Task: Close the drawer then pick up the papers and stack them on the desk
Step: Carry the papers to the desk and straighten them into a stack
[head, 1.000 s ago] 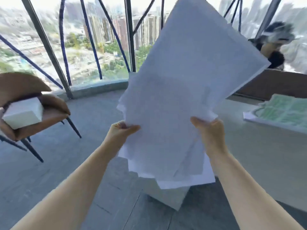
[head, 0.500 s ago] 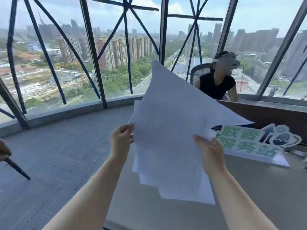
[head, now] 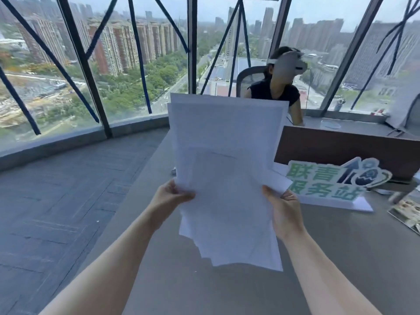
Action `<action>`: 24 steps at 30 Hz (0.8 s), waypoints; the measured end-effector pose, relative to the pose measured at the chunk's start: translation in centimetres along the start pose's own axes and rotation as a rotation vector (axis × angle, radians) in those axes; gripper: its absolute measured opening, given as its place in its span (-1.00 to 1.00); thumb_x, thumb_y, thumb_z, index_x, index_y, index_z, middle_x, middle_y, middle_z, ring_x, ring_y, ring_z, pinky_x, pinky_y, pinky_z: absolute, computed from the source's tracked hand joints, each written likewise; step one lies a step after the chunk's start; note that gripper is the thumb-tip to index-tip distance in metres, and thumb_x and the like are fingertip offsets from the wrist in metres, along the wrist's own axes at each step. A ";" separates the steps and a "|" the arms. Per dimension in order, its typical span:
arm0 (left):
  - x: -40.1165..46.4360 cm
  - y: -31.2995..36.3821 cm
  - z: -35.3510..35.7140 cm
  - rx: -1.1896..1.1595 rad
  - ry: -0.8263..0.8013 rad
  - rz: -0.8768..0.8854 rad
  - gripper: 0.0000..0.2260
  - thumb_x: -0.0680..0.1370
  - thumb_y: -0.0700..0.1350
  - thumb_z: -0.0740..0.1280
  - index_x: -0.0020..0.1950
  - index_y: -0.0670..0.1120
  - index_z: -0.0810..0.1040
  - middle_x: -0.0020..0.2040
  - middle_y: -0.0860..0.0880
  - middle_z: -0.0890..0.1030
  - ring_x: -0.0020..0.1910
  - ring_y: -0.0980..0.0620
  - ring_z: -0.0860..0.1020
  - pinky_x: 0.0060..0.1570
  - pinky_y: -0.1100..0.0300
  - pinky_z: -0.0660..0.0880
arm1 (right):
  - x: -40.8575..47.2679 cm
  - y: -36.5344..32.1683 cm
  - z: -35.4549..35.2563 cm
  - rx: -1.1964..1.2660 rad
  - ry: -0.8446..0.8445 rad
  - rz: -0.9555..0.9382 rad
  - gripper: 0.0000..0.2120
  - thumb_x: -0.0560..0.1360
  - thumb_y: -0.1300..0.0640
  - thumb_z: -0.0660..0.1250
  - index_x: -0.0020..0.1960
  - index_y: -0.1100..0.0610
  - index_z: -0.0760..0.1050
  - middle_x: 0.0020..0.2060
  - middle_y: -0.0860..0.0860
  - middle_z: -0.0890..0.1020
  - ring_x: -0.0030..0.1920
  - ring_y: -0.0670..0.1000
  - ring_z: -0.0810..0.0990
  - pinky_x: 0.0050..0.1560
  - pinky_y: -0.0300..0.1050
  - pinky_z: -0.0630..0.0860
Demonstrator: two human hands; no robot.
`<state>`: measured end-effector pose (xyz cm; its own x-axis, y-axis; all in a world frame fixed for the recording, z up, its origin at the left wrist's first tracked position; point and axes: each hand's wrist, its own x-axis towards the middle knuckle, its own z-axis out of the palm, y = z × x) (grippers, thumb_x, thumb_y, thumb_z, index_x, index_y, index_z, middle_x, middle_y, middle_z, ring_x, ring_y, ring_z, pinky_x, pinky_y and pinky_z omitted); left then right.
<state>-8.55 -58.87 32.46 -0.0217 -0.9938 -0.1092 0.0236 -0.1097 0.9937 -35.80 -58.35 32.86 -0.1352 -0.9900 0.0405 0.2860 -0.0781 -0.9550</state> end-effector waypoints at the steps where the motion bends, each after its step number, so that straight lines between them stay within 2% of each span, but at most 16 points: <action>1: 0.5 0.3 0.6 0.002 0.024 0.025 -0.72 0.34 -0.29 0.52 0.04 -0.20 0.64 -0.16 0.00 0.73 -0.16 0.03 0.68 -0.23 0.31 0.56 | 0.1 0.0 0.3 -0.009 0.017 -0.025 -0.89 0.40 0.10 0.50 -0.08 0.04 0.74 -0.10 -0.01 0.76 -0.02 0.04 0.71 0.03 -0.03 0.63; 3: 1.3 0.7 1.4 -0.049 0.077 0.082 -0.82 0.37 -0.34 0.49 -0.04 -0.25 0.67 -0.21 -0.01 0.73 -0.21 0.03 0.69 -0.23 0.26 0.59 | 0.2 0.4 0.6 -0.039 0.045 -0.072 -0.81 0.51 0.29 0.37 -0.06 0.06 0.72 -0.10 -0.03 0.76 -0.01 0.01 0.71 0.06 -0.07 0.62; 7: 1.8 -1.6 2.5 -0.106 0.116 0.055 -0.79 0.37 -0.34 0.49 -0.02 -0.34 0.65 -0.19 -0.09 0.72 -0.22 0.01 0.69 -0.19 0.15 0.59 | -0.5 2.3 0.7 -0.146 0.104 -0.061 -0.82 0.50 0.36 0.37 -0.02 0.13 0.65 -0.19 -0.10 0.76 -0.12 -0.11 0.71 -0.04 -0.17 0.59; 11: 1.1 -5.5 4.0 -0.101 0.209 -0.008 -0.76 0.34 -0.33 0.51 -0.04 -0.39 0.62 -0.15 -0.20 0.65 -0.17 -0.08 0.63 -0.12 0.02 0.54 | -2.2 5.2 1.1 -0.209 0.179 -0.012 -0.79 0.50 0.33 0.39 -0.02 0.05 0.65 -0.19 -0.16 0.76 -0.12 -0.13 0.71 0.07 0.00 0.60; 15: 1.8 -5.7 4.4 -0.155 0.258 0.058 -0.77 0.35 -0.31 0.50 -0.01 -0.27 0.62 -0.17 -0.10 0.69 -0.23 0.00 0.65 -0.22 0.14 0.59 | -1.4 4.3 1.4 -0.241 0.195 -0.091 -0.80 0.50 0.32 0.36 -0.02 0.05 0.62 -0.20 -0.17 0.74 -0.12 -0.09 0.70 -0.01 -0.12 0.60; 18: 1.3 -7.8 4.0 -0.134 0.180 -0.065 -0.63 0.28 -0.28 0.53 0.06 -0.25 0.62 -0.08 -0.13 0.71 -0.10 -0.09 0.69 -0.20 0.16 0.61 | -1.9 6.0 0.5 -0.274 0.195 0.016 -0.73 0.48 0.30 0.39 0.17 0.14 0.61 -0.15 -0.14 0.76 0.03 0.05 0.72 0.07 -0.02 0.62; 19: 1.1 -8.6 4.1 -0.103 0.158 -0.102 -0.65 0.27 -0.28 0.53 0.02 -0.28 0.63 -0.09 -0.15 0.70 -0.09 -0.11 0.67 -0.19 0.13 0.60 | -2.3 6.7 0.3 -0.286 0.191 0.062 -0.76 0.49 0.30 0.39 0.14 0.13 0.63 -0.18 -0.16 0.76 0.02 0.04 0.72 0.03 -0.03 0.63; 21: 1.5 -8.8 4.7 -0.082 0.187 -0.097 -0.81 0.32 -0.34 0.51 -0.11 -0.27 0.64 -0.17 -0.16 0.66 -0.12 -0.08 0.61 -0.17 0.08 0.55 | -2.6 6.7 0.4 -0.311 0.172 0.065 -0.77 0.51 0.30 0.37 -0.03 0.00 0.67 -0.27 -0.23 0.74 -0.13 -0.09 0.72 -0.12 -0.19 0.60; 24: 2.6 -6.2 5.4 -0.123 0.234 0.054 -0.90 0.37 -0.34 0.48 -0.23 -0.17 0.64 -0.28 -0.04 0.66 -0.24 -0.01 0.59 -0.18 0.07 0.53 | -1.6 4.4 1.3 -0.251 0.197 -0.032 -0.73 0.51 0.32 0.36 -0.14 -0.04 0.66 -0.30 -0.21 0.73 -0.24 -0.15 0.68 -0.20 -0.26 0.58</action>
<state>-14.10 -60.63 26.16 0.2142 -0.9740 -0.0733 0.1395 -0.0438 0.9892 -33.07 -57.23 28.97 -0.3282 -0.9439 0.0372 0.0394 -0.0530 -0.9978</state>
